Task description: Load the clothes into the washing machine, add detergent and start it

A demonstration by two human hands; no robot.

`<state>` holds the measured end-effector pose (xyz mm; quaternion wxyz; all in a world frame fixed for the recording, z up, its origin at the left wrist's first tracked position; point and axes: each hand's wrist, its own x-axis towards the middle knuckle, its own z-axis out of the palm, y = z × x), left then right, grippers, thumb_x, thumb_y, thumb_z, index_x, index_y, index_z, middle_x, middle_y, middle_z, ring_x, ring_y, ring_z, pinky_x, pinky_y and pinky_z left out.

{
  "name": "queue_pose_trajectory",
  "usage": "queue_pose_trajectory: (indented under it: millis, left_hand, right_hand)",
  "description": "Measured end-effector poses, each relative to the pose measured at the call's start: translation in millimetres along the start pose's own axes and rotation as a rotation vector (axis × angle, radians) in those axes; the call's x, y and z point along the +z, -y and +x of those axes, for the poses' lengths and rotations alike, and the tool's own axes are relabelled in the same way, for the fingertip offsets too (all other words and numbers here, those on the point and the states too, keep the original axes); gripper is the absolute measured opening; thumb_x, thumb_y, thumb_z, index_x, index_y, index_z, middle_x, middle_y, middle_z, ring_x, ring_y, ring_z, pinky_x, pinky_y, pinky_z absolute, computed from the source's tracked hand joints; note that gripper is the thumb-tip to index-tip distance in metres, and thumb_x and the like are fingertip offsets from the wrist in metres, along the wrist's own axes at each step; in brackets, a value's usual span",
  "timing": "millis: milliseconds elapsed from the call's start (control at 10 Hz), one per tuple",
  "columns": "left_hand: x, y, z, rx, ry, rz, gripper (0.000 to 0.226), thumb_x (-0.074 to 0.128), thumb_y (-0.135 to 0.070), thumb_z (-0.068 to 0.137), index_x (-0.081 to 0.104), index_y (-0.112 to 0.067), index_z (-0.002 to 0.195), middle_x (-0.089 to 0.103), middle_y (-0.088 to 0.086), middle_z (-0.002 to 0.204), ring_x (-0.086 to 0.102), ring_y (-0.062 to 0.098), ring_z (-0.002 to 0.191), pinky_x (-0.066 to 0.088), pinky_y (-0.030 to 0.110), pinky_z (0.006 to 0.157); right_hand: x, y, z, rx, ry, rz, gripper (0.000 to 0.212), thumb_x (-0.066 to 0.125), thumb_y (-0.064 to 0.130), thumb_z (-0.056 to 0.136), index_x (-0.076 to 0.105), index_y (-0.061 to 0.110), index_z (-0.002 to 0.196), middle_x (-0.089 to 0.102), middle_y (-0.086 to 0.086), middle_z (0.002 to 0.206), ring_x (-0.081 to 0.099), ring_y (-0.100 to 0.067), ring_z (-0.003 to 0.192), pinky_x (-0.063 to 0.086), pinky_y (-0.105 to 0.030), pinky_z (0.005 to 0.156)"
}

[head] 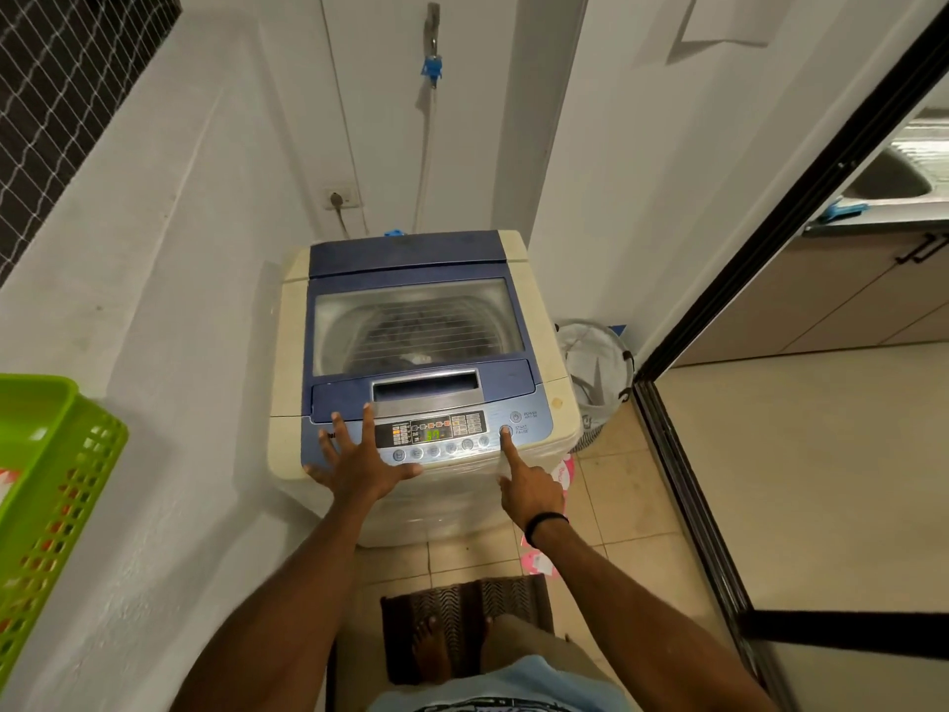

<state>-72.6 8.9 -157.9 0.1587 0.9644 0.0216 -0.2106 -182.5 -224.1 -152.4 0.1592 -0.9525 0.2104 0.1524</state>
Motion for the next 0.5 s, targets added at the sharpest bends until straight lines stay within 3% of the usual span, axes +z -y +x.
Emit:
queue_pose_trajectory:
  millis: [100,200,300,400,500]
  left_hand:
    - [0.3,1.5,2.1,0.001,-0.008,-0.007,0.138,0.072,-0.084,0.049,-0.007,-0.045,0.154,-0.020,0.008,0.165,-0.014,0.039,0.151,0.008,0.074,0.111]
    - [3.7,1.4,-0.3,0.003,-0.020,-0.001,0.139,0.072,-0.085,0.047,-0.005,-0.043,0.155,-0.020,0.008,0.164,-0.013,0.039,0.151,0.008,0.074,0.111]
    - [1.5,0.0,-0.4,-0.011,0.002,-0.002,0.140,0.071,-0.086,0.047,-0.007,-0.044,0.155,-0.023,0.007,0.164,-0.015,0.039,0.151,0.008,0.074,0.111]
    - [-4.6,-2.4,-3.2,-0.026,0.045,-0.014,0.140,0.071,-0.086,0.047,-0.010,-0.045,0.154,-0.025,0.007,0.163,-0.018,0.038,0.150,0.005,0.075,0.111]
    - [-1.1,-2.6,0.3,-0.003,0.004,-0.004,0.140,0.071,-0.085,0.047,-0.010,-0.045,0.154,-0.025,0.007,0.163,-0.018,0.038,0.150,0.005,0.075,0.111]
  right_hand:
    - [0.5,3.0,-1.1,0.003,-0.011,0.018,0.083,0.050,0.035,0.097,-0.014,0.042,0.150,0.057,-0.004,0.071,0.054,-0.020,0.061,0.046,-0.032,0.058]
    - [-11.1,8.9,0.6,0.039,0.039,0.132,0.065,0.047,0.042,0.094,0.017,0.039,0.151,0.066,-0.007,0.086,0.063,-0.026,0.074,0.051,-0.035,0.066]
    - [-56.3,23.1,33.5,0.108,0.112,0.163,0.046,0.054,0.048,0.087,0.056,0.020,0.123,0.070,-0.010,0.100,0.067,-0.028,0.082,0.057,-0.041,0.075]
    - [-134.7,46.5,72.8,0.083,0.043,0.047,0.047,0.061,0.053,0.085,0.062,0.011,0.107,0.069,-0.010,0.104,0.066,-0.030,0.091,0.054,-0.038,0.080]
    - [-149.6,56.0,71.4,0.046,-0.060,0.110,0.044,0.060,0.055,0.086,0.062,0.013,0.095,0.066,-0.010,0.090,0.066,-0.031,0.087,0.049,-0.035,0.072]
